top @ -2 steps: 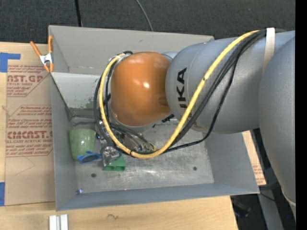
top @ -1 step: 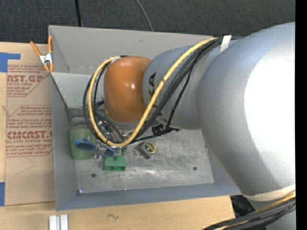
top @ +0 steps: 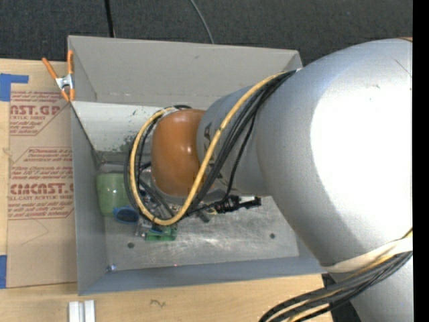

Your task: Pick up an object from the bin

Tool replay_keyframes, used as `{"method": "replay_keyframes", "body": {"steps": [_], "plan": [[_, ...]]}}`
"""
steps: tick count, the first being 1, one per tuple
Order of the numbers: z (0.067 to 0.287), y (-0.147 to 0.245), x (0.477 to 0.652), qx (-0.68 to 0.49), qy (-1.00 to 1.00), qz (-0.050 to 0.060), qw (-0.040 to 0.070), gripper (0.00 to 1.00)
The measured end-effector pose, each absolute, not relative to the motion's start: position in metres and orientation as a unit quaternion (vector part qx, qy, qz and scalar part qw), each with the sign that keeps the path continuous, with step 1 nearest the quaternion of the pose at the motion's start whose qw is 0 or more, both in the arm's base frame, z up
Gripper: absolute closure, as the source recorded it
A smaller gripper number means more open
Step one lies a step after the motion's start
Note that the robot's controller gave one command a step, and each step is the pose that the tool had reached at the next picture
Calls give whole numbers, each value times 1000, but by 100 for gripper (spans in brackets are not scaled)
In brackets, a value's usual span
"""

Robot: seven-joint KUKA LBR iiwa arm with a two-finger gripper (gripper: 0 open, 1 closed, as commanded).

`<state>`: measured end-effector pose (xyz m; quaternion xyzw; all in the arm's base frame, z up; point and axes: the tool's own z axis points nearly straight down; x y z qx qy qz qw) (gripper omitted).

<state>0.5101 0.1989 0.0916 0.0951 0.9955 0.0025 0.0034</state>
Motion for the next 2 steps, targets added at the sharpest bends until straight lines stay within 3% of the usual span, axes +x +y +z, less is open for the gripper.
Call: {"method": "replay_keyframes", "body": {"steps": [1, 2], "plan": [[87, 197, 508, 96, 995, 1, 0, 0], [87, 197, 508, 96, 995, 1, 0, 100]]}}
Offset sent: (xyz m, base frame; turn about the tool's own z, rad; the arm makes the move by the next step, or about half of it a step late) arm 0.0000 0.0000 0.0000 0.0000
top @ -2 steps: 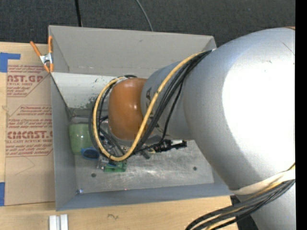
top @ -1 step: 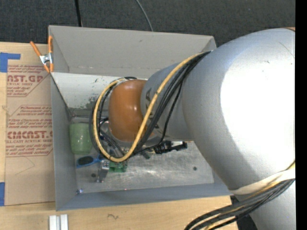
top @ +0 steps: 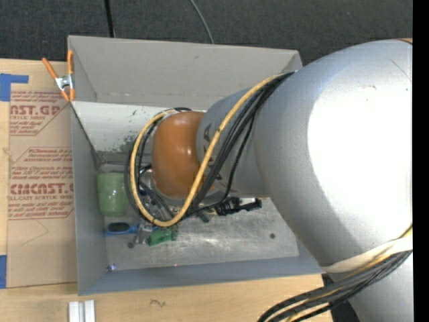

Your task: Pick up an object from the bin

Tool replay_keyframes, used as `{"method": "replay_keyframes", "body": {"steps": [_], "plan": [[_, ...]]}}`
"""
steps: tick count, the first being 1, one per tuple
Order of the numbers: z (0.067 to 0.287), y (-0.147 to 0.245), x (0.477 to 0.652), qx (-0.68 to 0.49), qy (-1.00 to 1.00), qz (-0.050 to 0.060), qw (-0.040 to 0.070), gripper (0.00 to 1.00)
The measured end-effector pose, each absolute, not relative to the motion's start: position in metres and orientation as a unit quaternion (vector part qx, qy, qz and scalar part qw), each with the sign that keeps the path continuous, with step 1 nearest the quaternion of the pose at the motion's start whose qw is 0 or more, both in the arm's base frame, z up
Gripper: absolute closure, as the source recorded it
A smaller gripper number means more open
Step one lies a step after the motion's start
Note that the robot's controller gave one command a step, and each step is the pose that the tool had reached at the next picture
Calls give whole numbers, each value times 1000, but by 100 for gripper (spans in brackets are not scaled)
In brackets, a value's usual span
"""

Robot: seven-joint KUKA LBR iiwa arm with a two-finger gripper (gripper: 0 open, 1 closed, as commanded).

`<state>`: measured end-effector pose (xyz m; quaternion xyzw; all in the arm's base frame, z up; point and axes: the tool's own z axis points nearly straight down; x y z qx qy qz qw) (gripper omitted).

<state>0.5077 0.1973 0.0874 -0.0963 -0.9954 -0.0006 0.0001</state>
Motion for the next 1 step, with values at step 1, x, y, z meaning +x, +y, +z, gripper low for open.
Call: {"method": "replay_keyframes", "body": {"steps": [1], "plan": [[276, 197, 506, -39, -999, -2, -5, 100]]}}
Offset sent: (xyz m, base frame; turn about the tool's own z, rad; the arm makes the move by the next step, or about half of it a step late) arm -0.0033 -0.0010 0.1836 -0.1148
